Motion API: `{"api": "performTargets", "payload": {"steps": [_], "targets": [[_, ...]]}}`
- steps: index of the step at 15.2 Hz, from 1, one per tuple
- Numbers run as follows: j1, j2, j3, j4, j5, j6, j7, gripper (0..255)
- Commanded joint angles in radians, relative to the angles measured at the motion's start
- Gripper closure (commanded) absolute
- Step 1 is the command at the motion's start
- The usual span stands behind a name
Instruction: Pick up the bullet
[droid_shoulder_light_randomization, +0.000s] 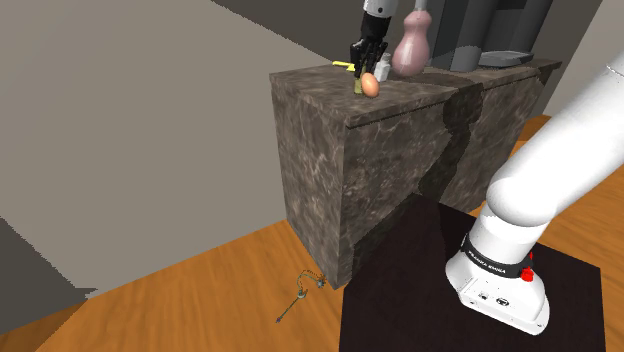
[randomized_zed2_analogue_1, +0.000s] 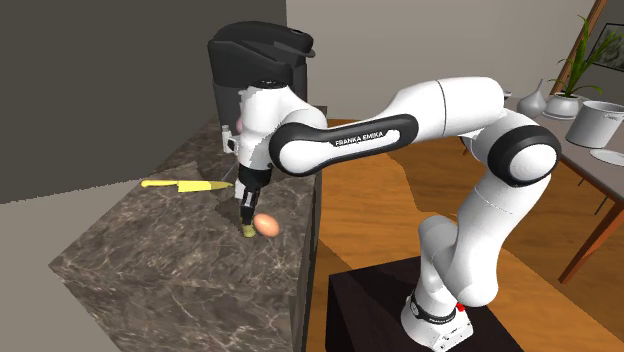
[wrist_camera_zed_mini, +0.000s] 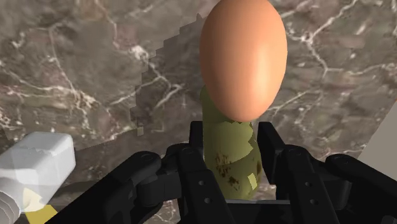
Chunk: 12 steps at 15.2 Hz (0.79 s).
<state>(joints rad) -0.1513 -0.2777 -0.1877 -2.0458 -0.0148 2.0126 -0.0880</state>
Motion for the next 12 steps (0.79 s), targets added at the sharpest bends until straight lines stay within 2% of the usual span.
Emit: {"api": "performTargets", "payload": {"steps": [1,12], "targets": [[0.0,0.001,0.0,0.012,0.0,-0.013,-0.001,255],[0.003,0.018,0.002,0.178,0.004,-0.161,0.001,255]]}}
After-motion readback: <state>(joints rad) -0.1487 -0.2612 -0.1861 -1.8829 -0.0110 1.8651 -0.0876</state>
